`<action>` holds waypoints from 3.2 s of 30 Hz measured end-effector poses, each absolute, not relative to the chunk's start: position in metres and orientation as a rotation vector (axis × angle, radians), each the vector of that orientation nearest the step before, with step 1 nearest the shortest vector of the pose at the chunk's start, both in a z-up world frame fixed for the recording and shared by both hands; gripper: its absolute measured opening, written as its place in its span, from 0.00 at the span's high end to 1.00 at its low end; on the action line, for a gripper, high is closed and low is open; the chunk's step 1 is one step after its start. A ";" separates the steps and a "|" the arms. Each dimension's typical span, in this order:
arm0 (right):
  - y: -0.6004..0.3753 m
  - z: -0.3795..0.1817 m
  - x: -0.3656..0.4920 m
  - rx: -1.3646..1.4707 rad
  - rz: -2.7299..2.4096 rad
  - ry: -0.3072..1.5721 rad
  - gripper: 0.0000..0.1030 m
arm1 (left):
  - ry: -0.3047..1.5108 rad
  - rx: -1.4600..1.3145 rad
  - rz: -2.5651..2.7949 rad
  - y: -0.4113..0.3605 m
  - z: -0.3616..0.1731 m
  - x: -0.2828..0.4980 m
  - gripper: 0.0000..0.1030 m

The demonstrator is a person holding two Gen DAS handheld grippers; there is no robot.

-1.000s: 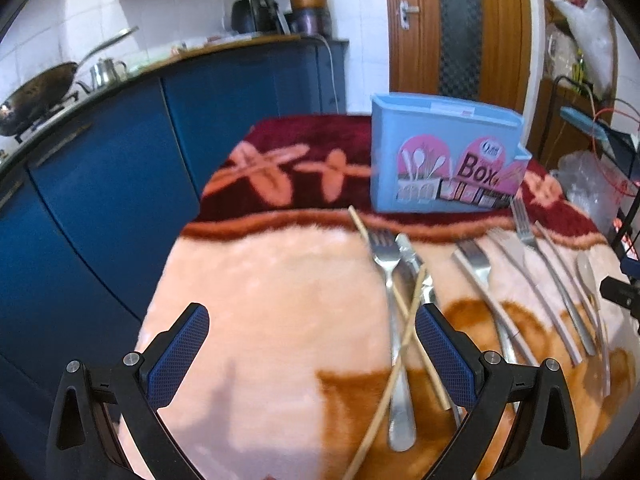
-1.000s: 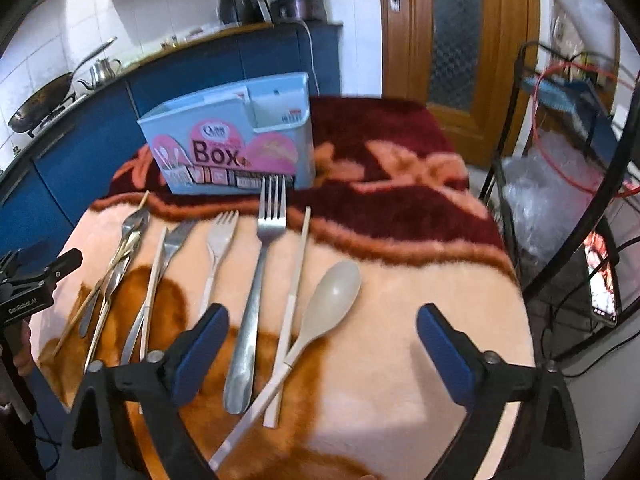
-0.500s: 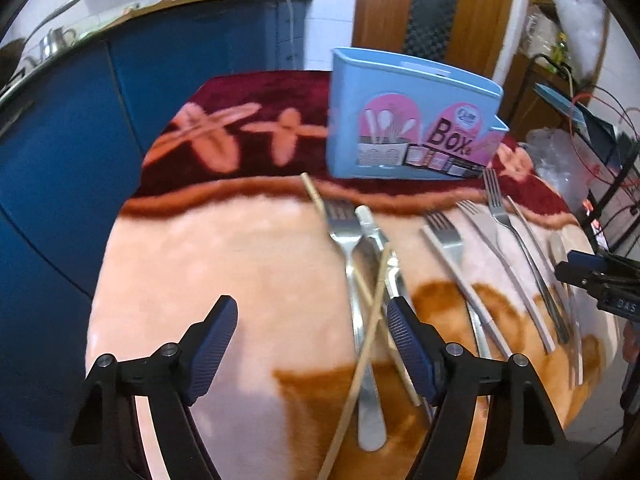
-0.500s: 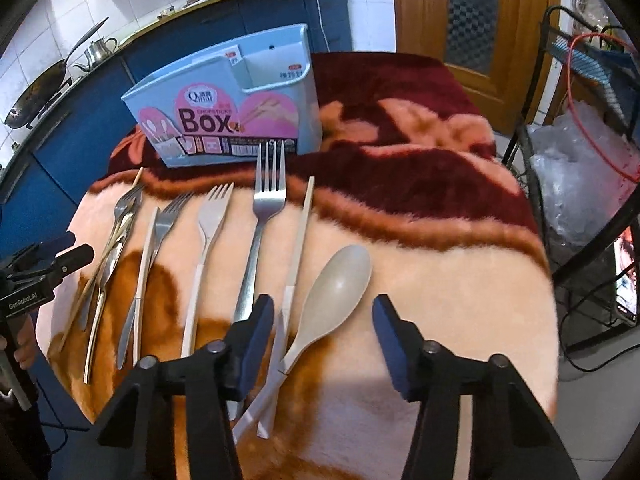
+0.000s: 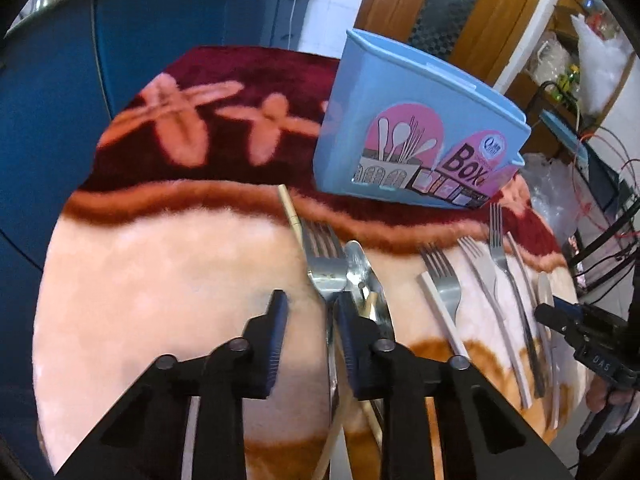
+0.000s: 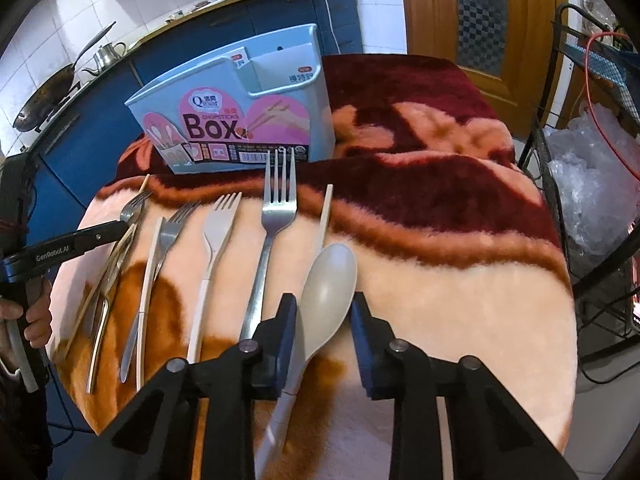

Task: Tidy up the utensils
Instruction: 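Close the left tool on a silver fork while the right tool closes on the beige wooden spoon, then lift the fork with the left tool while the right tool lifts the spoon toward the blue box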

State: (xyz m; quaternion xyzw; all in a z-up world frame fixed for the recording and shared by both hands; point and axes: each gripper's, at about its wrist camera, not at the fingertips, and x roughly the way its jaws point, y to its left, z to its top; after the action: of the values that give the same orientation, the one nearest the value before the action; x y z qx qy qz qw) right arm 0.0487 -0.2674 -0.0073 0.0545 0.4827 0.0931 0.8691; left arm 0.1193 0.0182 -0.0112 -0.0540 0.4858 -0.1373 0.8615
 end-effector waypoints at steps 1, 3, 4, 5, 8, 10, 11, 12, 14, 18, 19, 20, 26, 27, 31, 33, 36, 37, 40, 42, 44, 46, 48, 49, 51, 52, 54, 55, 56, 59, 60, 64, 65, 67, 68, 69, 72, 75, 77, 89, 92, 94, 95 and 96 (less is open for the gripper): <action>-0.267 -0.007 0.048 0.111 0.197 1.004 0.75 | 1.015 -0.130 -0.303 0.020 -0.010 0.118 0.92; -0.266 -0.006 0.049 0.114 0.201 0.997 0.76 | 1.008 -0.151 -0.301 0.025 -0.008 0.116 0.92; -0.266 -0.006 0.048 0.119 0.204 0.994 0.78 | 1.003 -0.145 -0.299 0.026 -0.007 0.114 0.93; -0.266 -0.005 0.048 0.122 0.206 0.992 0.83 | 0.999 -0.138 -0.298 0.028 -0.007 0.112 0.93; -0.265 -0.004 0.049 0.122 0.208 0.980 0.89 | 0.988 -0.132 -0.296 0.033 -0.007 0.105 0.94; -0.263 -0.005 0.050 0.112 0.210 0.982 0.90 | 0.983 -0.109 -0.289 0.034 -0.006 0.101 0.94; -0.262 -0.005 0.050 0.106 0.212 0.984 0.90 | 0.984 -0.095 -0.279 0.035 -0.007 0.100 0.94; -0.261 -0.005 0.051 0.103 0.216 0.986 0.90 | 0.985 -0.087 -0.270 0.036 -0.007 0.100 0.94; -0.259 -0.006 0.051 0.097 0.220 0.993 0.90 | 0.994 -0.104 -0.287 0.040 -0.007 0.099 0.94; -0.259 -0.006 0.054 0.086 0.228 1.014 0.89 | 1.032 -0.139 -0.343 0.041 -0.008 0.100 0.94; -0.259 -0.007 0.055 0.083 0.228 1.019 0.89 | 1.040 -0.134 -0.349 0.039 -0.008 0.101 0.94; -0.259 -0.007 0.055 0.077 0.232 1.026 0.89 | 1.047 -0.129 -0.354 0.037 -0.009 0.101 0.94; -0.259 -0.008 0.059 0.062 0.250 1.049 0.88 | 1.085 -0.118 -0.369 0.030 -0.013 0.111 0.91; -0.259 -0.008 0.060 0.057 0.253 1.053 0.88 | 1.087 -0.116 -0.367 0.030 -0.012 0.114 0.91; -0.257 -0.009 0.065 0.039 0.261 1.065 0.88 | 1.110 -0.134 -0.376 0.032 -0.012 0.125 0.91; -0.256 -0.009 0.067 0.035 0.265 1.062 0.87 | 1.121 -0.147 -0.390 0.034 -0.013 0.127 0.91; -0.256 -0.008 0.067 0.038 0.274 1.050 0.88 | 1.115 -0.169 -0.410 0.035 -0.014 0.126 0.98; -0.257 -0.007 0.066 0.042 0.276 1.044 0.89 | 1.109 -0.172 -0.410 0.036 -0.013 0.124 0.98; -0.259 -0.002 0.062 0.065 0.277 0.999 0.91 | 1.087 -0.201 -0.411 0.040 -0.012 0.120 0.99; -0.260 0.003 0.059 0.073 0.272 0.966 0.91 | 1.057 -0.204 -0.385 0.046 -0.008 0.116 0.99; -0.263 0.010 0.055 0.083 0.273 0.924 0.91 | 1.009 -0.186 -0.338 0.052 -0.001 0.110 0.99; -0.265 0.015 0.052 0.094 0.276 0.892 0.91 | 0.977 -0.184 -0.324 0.056 0.006 0.106 0.99; -0.265 0.021 0.049 0.105 0.281 0.847 0.91 | 0.933 -0.188 -0.318 0.058 0.017 0.100 0.99; -0.265 0.023 0.049 0.108 0.282 0.835 0.91 | 0.899 -0.189 -0.318 0.058 0.025 0.096 0.99; -0.264 0.029 0.045 0.121 0.289 0.790 0.91 | 0.837 -0.182 -0.319 0.058 0.038 0.090 1.00; -0.264 0.031 0.045 0.124 0.292 0.776 0.91 | 0.805 -0.174 -0.318 0.056 0.045 0.086 1.00; -0.263 0.037 0.041 0.125 0.293 0.726 0.91 | 0.742 -0.160 -0.316 0.052 0.058 0.080 1.00; -0.263 0.041 0.039 0.128 0.293 0.705 0.91 | 0.723 -0.159 -0.317 0.051 0.062 0.078 1.00; -0.264 0.044 0.038 0.133 0.295 0.683 0.91 | 0.686 -0.160 -0.318 0.049 0.069 0.074 1.00; -0.266 0.053 0.036 0.155 0.299 0.627 0.91 | 0.605 -0.160 -0.316 0.044 0.086 0.068 1.00; -0.267 0.056 0.035 0.158 0.296 0.613 0.91 | 0.570 -0.154 -0.315 0.041 0.093 0.066 1.00; -0.269 0.060 0.035 0.169 0.303 0.569 0.91 | 0.489 -0.106 -0.311 0.027 0.114 0.064 1.00; -0.269 0.060 0.036 0.170 0.306 0.569 0.91 | 0.495 -0.102 -0.313 0.025 0.116 0.066 1.00; -0.269 0.057 0.039 0.178 0.318 0.587 0.91 | 0.532 -0.119 -0.315 0.022 0.116 0.075 1.00; -0.269 0.056 0.041 0.183 0.324 0.594 0.91 | 0.554 -0.123 -0.319 0.021 0.114 0.079 1.00; -0.270 0.054 0.042 0.188 0.330 0.600 0.91 | 0.582 -0.124 -0.312 0.021 0.109 0.085 1.00; -0.272 0.049 0.045 0.202 0.347 0.618 0.91 | 0.638 -0.096 -0.264 0.019 0.093 0.094 0.99; -0.273 0.043 0.051 0.220 0.362 0.639 0.91 | 0.729 -0.092 -0.236 0.023 0.071 0.109 0.94; -0.274 0.040 0.054 0.234 0.379 0.652 0.91 | 0.786 -0.100 -0.219 0.026 0.058 0.121 0.91; -0.281 0.016 0.069 0.280 0.378 0.738 0.91 | 0.945 -0.064 -0.149 0.022 0.005 0.168 0.64; -0.284 0.012 0.068 0.299 0.361 0.739 0.91 | 0.976 -0.025 -0.164 0.019 -0.004 0.183 0.64; -0.285 0.011 0.067 0.311 0.344 0.737 0.91 | 0.988 0.002 -0.159 0.018 -0.008 0.193 0.64; -0.285 0.011 0.066 0.318 0.337 0.737 0.91 | 0.991 0.006 -0.164 0.019 -0.009 0.197 0.64; -0.285 0.010 0.065 0.320 0.329 0.737 0.91 | 0.997 0.011 -0.174 0.019 -0.011 0.202 0.64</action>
State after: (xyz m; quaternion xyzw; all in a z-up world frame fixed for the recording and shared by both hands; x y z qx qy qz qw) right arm 0.0646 -0.2851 0.0102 0.1552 0.3572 0.1595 0.9071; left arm 0.2019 0.0191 -0.0107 0.0053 0.4776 -0.0832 0.8746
